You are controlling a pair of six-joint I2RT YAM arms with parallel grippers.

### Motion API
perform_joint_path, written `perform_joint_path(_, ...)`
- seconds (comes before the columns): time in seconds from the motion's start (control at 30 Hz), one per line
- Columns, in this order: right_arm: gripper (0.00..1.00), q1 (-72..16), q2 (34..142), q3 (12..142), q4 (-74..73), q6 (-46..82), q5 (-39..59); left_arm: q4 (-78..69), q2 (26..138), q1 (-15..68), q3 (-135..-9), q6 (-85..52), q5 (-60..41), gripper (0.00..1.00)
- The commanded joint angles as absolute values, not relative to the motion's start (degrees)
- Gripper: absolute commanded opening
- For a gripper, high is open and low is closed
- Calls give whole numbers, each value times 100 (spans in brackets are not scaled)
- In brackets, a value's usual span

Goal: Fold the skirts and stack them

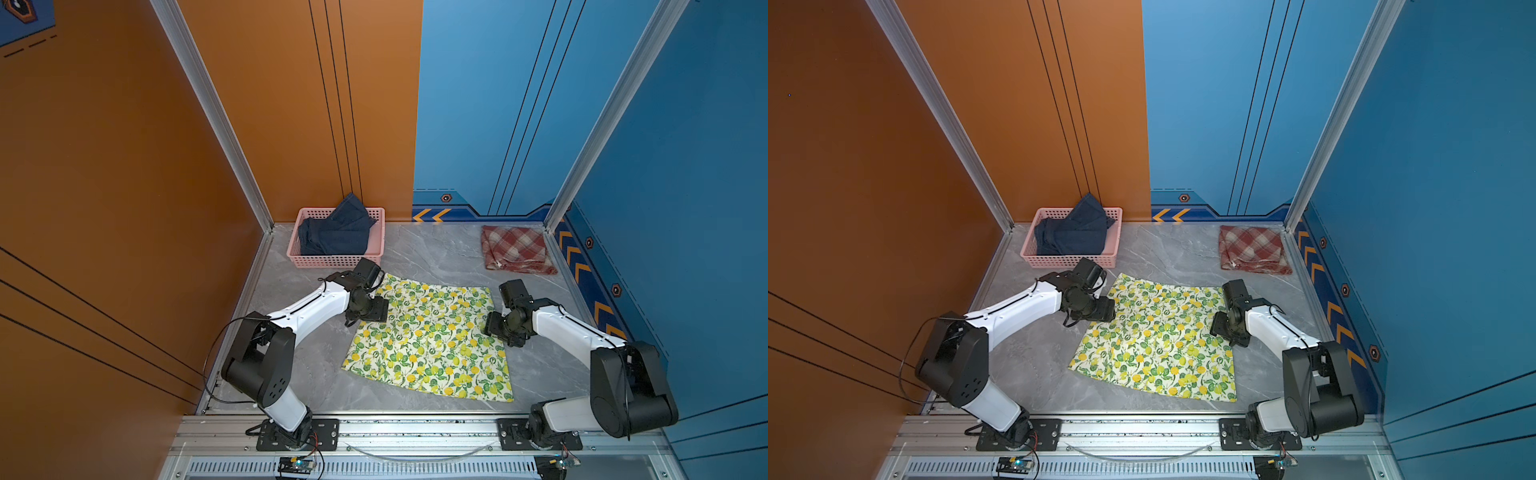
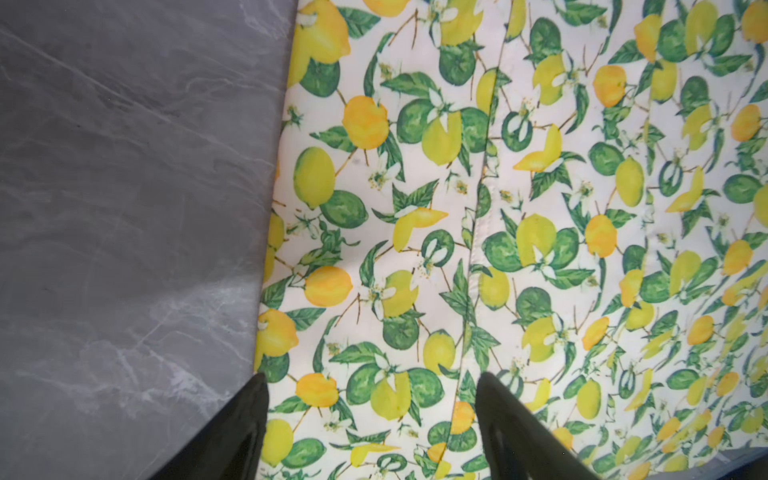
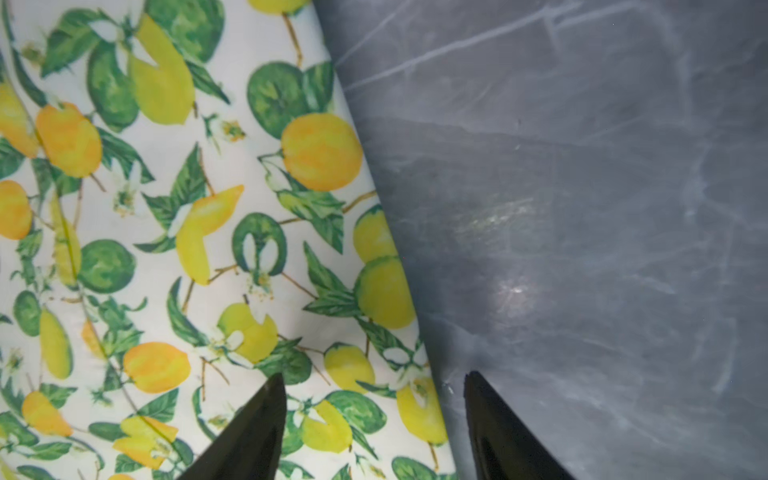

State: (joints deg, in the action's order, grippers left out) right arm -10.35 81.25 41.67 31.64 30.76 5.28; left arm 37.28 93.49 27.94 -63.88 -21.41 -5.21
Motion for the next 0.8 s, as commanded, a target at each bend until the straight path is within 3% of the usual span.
perform_joint_path(0.0,50,-1046,8173,3996,2914,3212,434,3919,9448,2790,-6330,-2035,-205,80)
perform_joint_path(0.1,21,-1022,8192,3937,2815,3207,449,3912,9514,2736,-6328,-2064,-218,80)
perform_joint_path(0.2,0,-930,8141,4039,2804,3184,379,3910,9599,2707,-6336,-2130,-324,80)
perform_joint_path(0.5,0,-347,8266,4882,3032,2926,21,3625,9571,2706,-6103,-2483,-629,79)
perform_joint_path(0.53,5,-314,8238,4933,3040,2915,22,3578,9568,2707,-6064,-2524,-661,79)
perform_joint_path(0.7,65,-221,7743,4735,3133,3020,-1,3339,9564,2730,-5941,-2666,-800,79)
perform_joint_path(0.77,75,-156,7453,4482,3138,3113,24,3286,9578,2733,-5941,-2695,-844,79)
